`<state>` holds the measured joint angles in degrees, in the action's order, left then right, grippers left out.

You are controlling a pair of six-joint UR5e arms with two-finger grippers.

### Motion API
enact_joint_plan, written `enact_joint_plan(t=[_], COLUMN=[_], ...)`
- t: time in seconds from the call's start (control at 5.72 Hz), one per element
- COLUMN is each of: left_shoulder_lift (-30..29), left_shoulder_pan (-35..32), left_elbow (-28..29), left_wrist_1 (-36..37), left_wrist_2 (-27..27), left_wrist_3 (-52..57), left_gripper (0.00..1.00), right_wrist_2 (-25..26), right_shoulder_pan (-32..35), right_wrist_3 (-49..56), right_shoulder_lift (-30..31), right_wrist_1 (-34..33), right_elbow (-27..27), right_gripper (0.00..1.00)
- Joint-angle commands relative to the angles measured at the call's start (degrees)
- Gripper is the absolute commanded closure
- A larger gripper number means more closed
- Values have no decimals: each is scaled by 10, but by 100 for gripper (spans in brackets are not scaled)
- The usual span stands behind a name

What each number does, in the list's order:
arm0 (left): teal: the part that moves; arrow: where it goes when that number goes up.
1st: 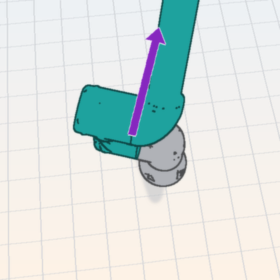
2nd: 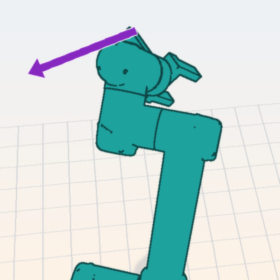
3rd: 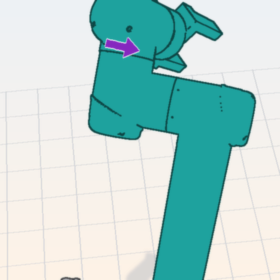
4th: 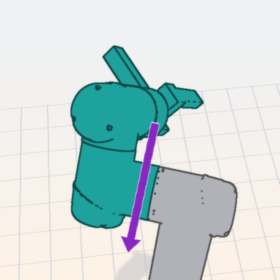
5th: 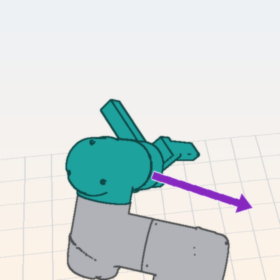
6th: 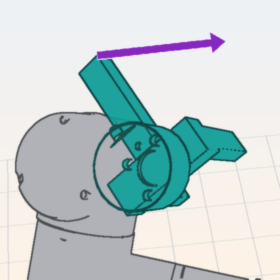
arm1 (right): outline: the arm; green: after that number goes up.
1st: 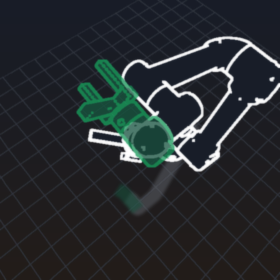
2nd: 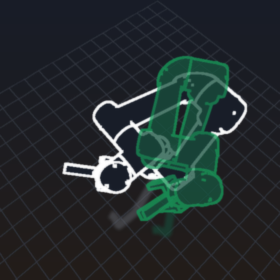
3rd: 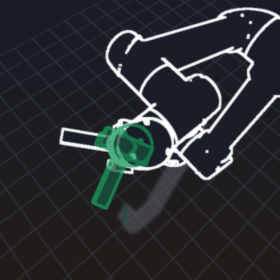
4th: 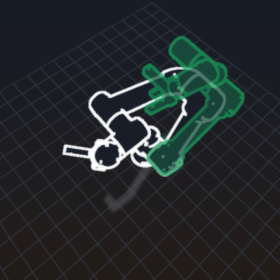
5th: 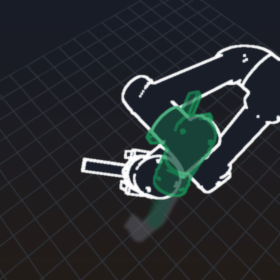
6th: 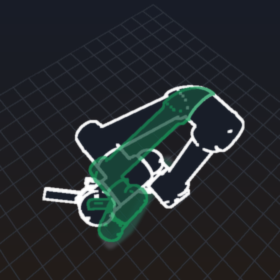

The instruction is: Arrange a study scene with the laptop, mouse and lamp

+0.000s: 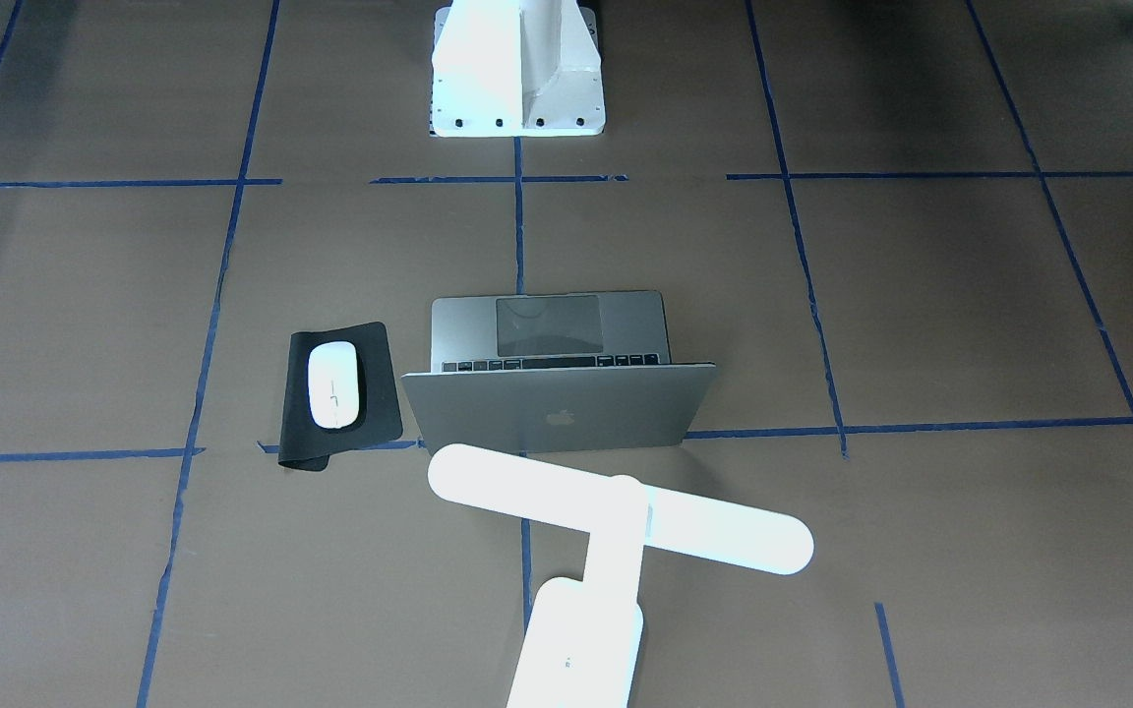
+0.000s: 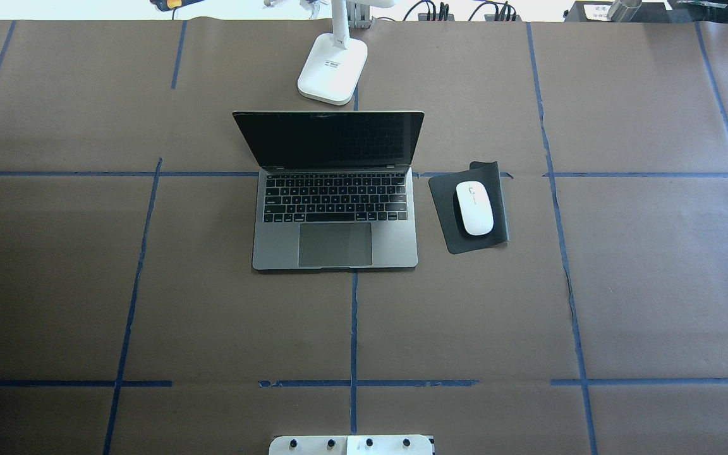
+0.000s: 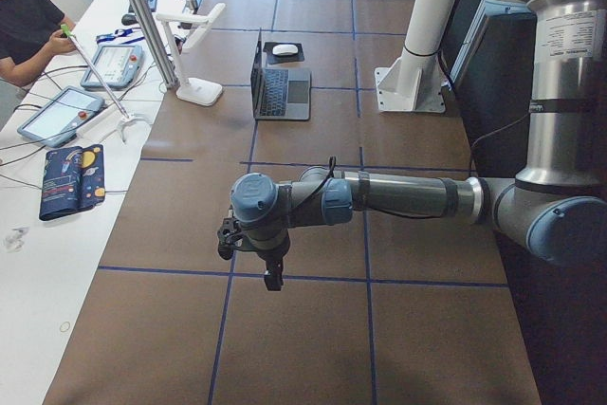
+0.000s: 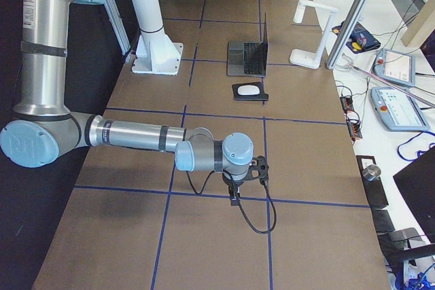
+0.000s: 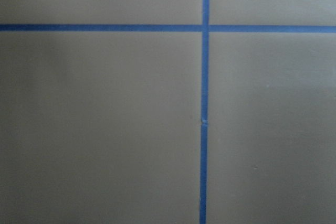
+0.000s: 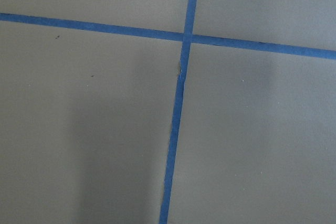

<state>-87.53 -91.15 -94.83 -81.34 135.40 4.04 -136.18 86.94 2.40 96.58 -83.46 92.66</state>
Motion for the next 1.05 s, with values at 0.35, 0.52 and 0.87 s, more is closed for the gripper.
enact_joint_plan(t=[0.35,0.52,0.87], left_shoulder_lift=[-23,-25,-30], left_shoulder_pan=[2,2,4], left_elbow=[8,3,9], left_wrist_1=[-19,-18,-49], left_wrist_2=[28,29,22], left_wrist_3=[-27,-27,-20], left_gripper=[0,0,0], right_wrist_2=[14,15,13], right_shoulder_pan=[41,41,45], right_wrist_3=[54,60,64], right_shoulder_lift=[-23,-21,-7], right_wrist_1=[-132,-130,-131], right_elbow=[43,42,62], right_gripper=[0,0,0])
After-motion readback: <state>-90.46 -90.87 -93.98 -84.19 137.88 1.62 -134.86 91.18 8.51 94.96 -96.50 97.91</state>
